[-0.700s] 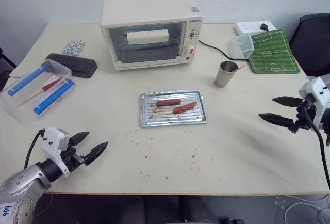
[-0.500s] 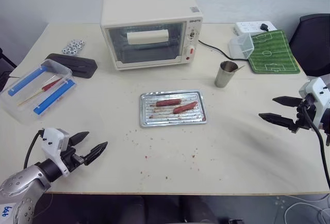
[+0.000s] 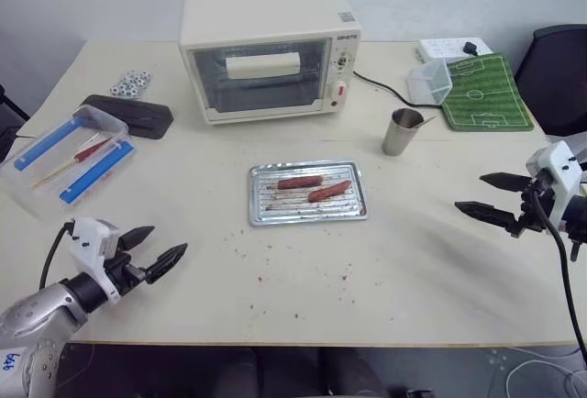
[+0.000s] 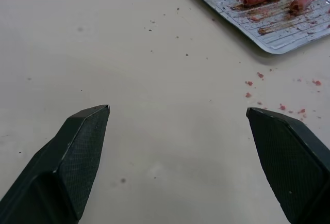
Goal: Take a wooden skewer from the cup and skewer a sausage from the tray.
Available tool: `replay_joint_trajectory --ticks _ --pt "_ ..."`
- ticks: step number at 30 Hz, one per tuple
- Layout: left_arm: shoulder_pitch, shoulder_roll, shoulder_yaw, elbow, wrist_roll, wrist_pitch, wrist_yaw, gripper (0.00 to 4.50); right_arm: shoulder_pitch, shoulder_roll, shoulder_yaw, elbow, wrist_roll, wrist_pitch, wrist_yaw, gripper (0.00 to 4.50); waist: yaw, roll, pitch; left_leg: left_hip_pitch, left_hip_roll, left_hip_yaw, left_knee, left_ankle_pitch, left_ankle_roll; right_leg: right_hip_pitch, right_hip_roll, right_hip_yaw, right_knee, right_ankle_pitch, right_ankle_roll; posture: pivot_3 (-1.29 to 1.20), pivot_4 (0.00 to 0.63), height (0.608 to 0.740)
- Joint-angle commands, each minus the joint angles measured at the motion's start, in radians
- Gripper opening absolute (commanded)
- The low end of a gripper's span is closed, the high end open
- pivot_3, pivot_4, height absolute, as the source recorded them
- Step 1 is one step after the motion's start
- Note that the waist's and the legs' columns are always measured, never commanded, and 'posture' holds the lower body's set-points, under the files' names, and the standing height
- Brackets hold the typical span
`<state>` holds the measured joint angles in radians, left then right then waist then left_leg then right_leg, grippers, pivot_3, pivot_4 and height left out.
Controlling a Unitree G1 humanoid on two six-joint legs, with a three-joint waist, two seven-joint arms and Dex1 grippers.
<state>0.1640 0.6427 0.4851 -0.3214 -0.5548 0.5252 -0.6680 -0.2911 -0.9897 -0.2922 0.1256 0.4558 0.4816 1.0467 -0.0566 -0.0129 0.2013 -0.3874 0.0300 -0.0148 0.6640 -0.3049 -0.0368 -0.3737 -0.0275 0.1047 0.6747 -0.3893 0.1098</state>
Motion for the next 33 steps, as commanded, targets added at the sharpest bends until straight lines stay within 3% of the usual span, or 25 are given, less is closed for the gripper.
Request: replay_joint_trajectory --ticks 1,8,15,18,23,33 --pt "-0.047 0.013 -0.002 0.004 -0.006 -0.025 -0.008 4.50 -0.010 0.024 -0.044 -0.051 0.009 -0.013 -0.051 4.49 0.001 0.000 0.000 0.000 0.000 0.000 0.000 0.000 0.000 0.000 0.000 0.000 0.000 0.000 0.000 0.00 0.150 0.740" --pt "-0.149 -0.028 -0.073 -0.112 -0.073 0.030 0.041 4.50 -0.018 0.178 -0.076 -0.180 0.049 0.069 -0.265 4.49 0.001 0.000 0.000 -0.001 0.000 0.000 0.000 0.000 0.000 -0.001 0.000 -0.002 0.000 0.000 0.000 0.00 0.150 0.740" --pt "-0.439 -0.094 -0.213 -0.182 -0.183 0.144 0.129 4.50 -0.074 0.363 -0.034 -0.335 0.079 0.153 -0.479 4.49 0.002 -0.001 0.000 -0.001 -0.001 -0.001 0.002 0.002 -0.003 -0.001 0.000 -0.004 0.003 0.000 0.001 0.00 0.150 0.740" --pt "-0.534 -0.132 -0.277 -0.152 -0.152 0.134 0.153 4.50 -0.131 0.455 -0.025 -0.312 0.060 0.144 -0.589 3.91 -0.002 -0.001 -0.001 -0.001 0.000 0.000 0.001 0.003 -0.005 -0.001 0.001 -0.004 0.003 0.001 0.001 0.00 0.150 0.740" --pt "-0.608 -0.178 -0.339 -0.092 -0.105 0.098 0.164 4.50 -0.185 0.521 0.012 -0.262 0.019 0.115 -0.654 2.28 -0.002 -0.001 -0.001 -0.001 0.000 0.000 0.001 0.003 -0.006 -0.003 0.001 -0.003 0.004 0.000 0.001 0.00 0.150 0.740" --pt "-0.710 -0.231 -0.391 -0.045 -0.078 0.076 0.163 4.50 -0.315 0.554 0.015 0.019 -0.081 -0.059 -0.699 2.28 -0.004 -0.001 -0.001 -0.002 0.000 0.001 0.001 0.004 -0.006 -0.003 0.001 -0.003 0.004 0.001 0.001 0.00 0.150 0.740"
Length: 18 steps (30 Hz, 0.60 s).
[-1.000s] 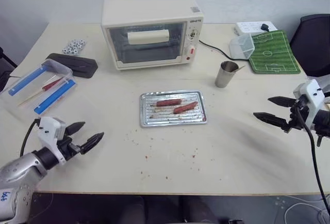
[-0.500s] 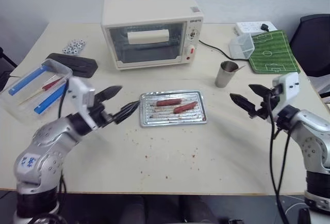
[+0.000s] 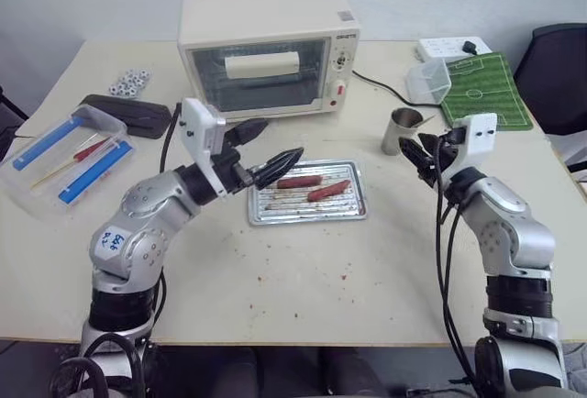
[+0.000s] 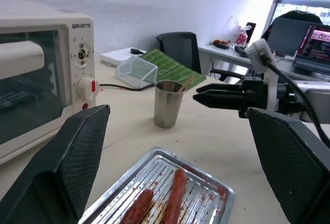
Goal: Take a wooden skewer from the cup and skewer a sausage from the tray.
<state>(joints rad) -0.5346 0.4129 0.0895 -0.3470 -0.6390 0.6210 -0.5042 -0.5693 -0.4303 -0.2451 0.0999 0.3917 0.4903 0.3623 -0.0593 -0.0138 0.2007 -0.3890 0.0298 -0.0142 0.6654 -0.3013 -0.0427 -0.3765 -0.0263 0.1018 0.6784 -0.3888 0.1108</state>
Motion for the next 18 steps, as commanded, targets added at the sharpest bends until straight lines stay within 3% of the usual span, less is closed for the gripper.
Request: replay_joint_trajectory --ticks 1,9,18 --pt "-0.012 -0.001 0.004 -0.020 0.006 -0.019 -0.001 4.50 -0.051 -0.006 -0.029 0.068 -0.021 -0.083 -0.009 2.28 -0.001 0.000 0.000 0.000 0.000 0.000 0.000 0.000 0.000 0.000 0.000 0.000 0.000 0.000 0.000 0.00 0.150 0.740" --pt "0.016 0.003 0.004 -0.044 0.007 -0.013 0.002 4.50 -0.110 -0.009 -0.018 0.155 -0.038 -0.147 0.009 2.28 -0.001 0.000 0.000 0.000 0.000 0.000 0.000 0.001 -0.001 0.000 0.000 0.000 0.000 0.000 0.000 0.00 0.150 0.740" --pt "0.014 0.003 0.009 -0.034 0.014 -0.020 0.002 4.50 -0.120 0.014 -0.005 0.117 -0.029 -0.129 0.000 2.28 -0.001 0.000 0.000 0.000 0.000 0.000 0.000 0.001 -0.001 0.000 0.000 0.000 0.000 0.000 0.000 0.00 0.150 0.740"
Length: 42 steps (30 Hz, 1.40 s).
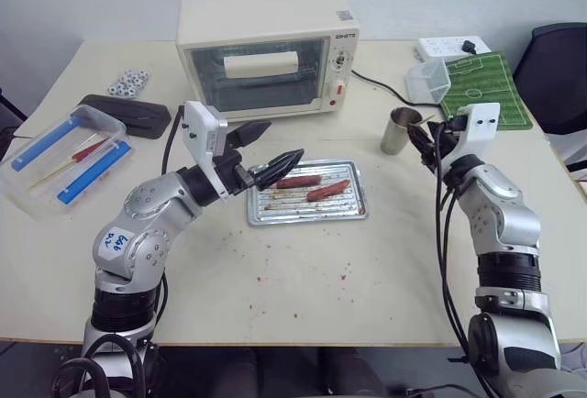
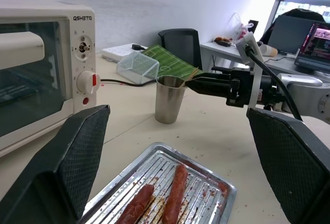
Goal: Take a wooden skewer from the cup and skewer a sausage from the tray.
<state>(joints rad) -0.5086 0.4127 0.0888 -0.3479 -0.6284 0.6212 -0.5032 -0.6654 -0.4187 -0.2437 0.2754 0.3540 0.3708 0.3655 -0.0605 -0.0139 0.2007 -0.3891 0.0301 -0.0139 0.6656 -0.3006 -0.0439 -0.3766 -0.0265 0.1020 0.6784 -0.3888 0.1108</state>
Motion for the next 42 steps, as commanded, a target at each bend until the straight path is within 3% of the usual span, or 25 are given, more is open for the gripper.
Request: replay_joint_trajectory --ticks 1,15,23,32,42 --pt "-0.013 0.003 0.010 -0.032 0.004 -0.021 0.001 4.50 -0.024 0.003 -0.006 -0.063 0.008 -0.009 -0.003 2.28 0.000 0.000 0.000 0.000 0.000 0.000 0.000 0.000 0.000 0.000 0.000 0.000 0.000 0.000 0.000 0.00 0.150 0.740" --pt "-0.020 -0.011 0.005 -0.019 0.016 -0.032 -0.001 4.50 -0.045 0.006 -0.006 -0.096 0.015 0.015 -0.006 2.28 0.001 0.000 0.000 0.000 0.000 0.000 0.000 0.000 0.000 0.000 0.000 0.000 0.000 0.000 0.000 0.00 0.150 0.740" --pt "-0.004 -0.012 0.015 -0.032 0.008 -0.029 0.010 4.50 0.048 -0.026 -0.050 -0.216 0.033 0.083 -0.036 2.28 0.004 0.000 0.000 -0.001 0.000 -0.001 -0.001 0.000 0.000 0.000 0.000 0.000 -0.001 0.000 0.000 0.00 0.150 0.740" --pt "-0.015 -0.017 0.005 -0.023 0.011 -0.032 0.009 4.50 0.102 0.029 -0.030 -0.368 0.069 0.174 -0.084 2.28 0.000 0.000 0.000 0.000 0.000 -0.001 -0.001 0.000 0.000 0.000 0.000 0.000 0.000 0.000 0.000 0.00 0.150 0.740" --pt "-0.027 -0.023 0.003 -0.011 0.017 -0.042 0.007 4.50 0.095 0.060 -0.011 -0.377 0.069 0.191 -0.100 2.28 0.004 0.000 0.000 -0.001 0.000 -0.001 -0.001 0.000 0.000 0.000 0.000 0.000 -0.001 0.000 0.000 0.00 0.150 0.740"
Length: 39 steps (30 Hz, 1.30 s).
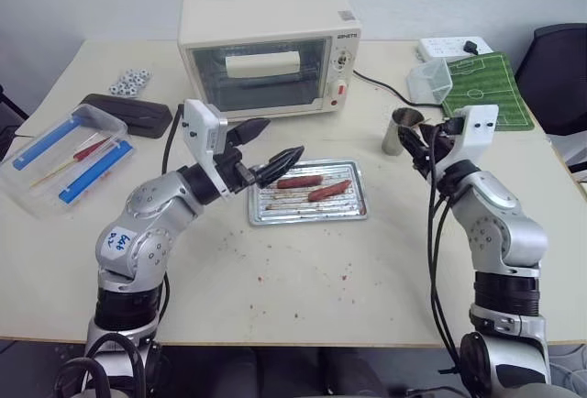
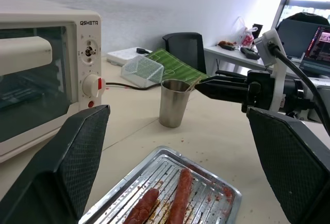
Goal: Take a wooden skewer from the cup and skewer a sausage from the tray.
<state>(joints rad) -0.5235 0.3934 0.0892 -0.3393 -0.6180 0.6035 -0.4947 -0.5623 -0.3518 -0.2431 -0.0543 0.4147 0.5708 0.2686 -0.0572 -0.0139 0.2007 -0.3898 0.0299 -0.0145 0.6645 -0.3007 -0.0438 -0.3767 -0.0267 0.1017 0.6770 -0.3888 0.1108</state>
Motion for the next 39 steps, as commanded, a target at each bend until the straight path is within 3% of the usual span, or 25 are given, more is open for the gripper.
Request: replay_joint_trajectory --ticks 1,24,39 --pt "-0.011 -0.005 0.001 -0.022 0.007 -0.024 0.000 4.50 -0.009 -0.010 -0.014 -0.042 0.008 -0.011 0.000 2.28 0.000 0.000 0.000 0.000 0.000 0.000 0.000 0.000 0.000 0.000 0.000 0.000 0.000 0.000 0.000 0.00 0.150 0.740" --pt "-0.030 0.003 0.005 -0.014 0.008 -0.024 -0.003 4.50 -0.110 -0.031 0.001 0.156 -0.045 -0.131 0.046 2.28 -0.001 0.000 0.000 0.000 0.000 0.000 0.000 0.000 0.000 0.000 0.000 0.000 -0.001 0.000 0.000 0.00 0.150 0.740" --pt "-0.030 0.004 0.004 -0.010 0.009 -0.025 -0.005 4.50 -0.018 -0.046 -0.020 0.036 -0.028 -0.060 0.031 2.28 -0.001 0.000 0.000 0.000 0.000 0.000 -0.001 0.000 0.000 0.000 0.000 0.000 -0.002 0.000 0.000 0.00 0.150 0.740"
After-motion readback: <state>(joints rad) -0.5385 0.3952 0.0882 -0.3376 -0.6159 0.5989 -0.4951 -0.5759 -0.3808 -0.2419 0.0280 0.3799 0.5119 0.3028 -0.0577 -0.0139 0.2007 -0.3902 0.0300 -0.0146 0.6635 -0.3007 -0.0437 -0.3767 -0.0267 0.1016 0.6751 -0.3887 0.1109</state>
